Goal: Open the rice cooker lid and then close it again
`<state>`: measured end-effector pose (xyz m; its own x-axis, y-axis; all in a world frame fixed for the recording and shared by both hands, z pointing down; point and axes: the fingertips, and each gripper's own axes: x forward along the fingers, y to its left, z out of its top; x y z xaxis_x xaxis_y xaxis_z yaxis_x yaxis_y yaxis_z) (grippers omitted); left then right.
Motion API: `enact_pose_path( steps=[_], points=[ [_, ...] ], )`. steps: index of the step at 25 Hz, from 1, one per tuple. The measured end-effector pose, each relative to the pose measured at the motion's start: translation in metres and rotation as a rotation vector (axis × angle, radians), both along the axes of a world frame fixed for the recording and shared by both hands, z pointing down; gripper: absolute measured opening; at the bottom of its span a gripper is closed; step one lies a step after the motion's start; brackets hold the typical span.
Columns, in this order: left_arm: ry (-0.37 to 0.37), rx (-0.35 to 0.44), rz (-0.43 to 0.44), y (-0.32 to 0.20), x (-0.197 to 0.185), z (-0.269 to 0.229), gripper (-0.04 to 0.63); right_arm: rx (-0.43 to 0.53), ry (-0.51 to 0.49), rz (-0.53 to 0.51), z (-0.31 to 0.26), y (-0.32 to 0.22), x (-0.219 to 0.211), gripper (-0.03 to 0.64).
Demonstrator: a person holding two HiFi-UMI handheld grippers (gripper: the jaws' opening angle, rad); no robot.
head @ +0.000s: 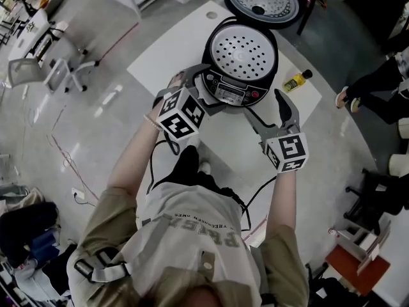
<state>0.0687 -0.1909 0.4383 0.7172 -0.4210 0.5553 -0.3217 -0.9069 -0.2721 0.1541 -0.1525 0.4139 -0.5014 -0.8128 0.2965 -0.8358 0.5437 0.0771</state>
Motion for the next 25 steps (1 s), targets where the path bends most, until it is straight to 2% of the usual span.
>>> enact_pose_path(
  steps=[5,10,25],
  points=[
    [0.048,0.006,-0.002,-0.04,-0.006,-0.021,0.466,0.034,-0.09,0.022,-0.022,-0.026,0.025,0.398],
    [0.059,0.021,-0.007,-0.092,-0.006,-0.027,0.466,0.083,-0.077,0.054,-0.032,-0.069,0.047,0.411],
    [0.073,0.072,0.011,-0.241,0.016,-0.055,0.466,0.12,-0.057,0.165,-0.064,-0.204,0.118,0.419]
  ],
)
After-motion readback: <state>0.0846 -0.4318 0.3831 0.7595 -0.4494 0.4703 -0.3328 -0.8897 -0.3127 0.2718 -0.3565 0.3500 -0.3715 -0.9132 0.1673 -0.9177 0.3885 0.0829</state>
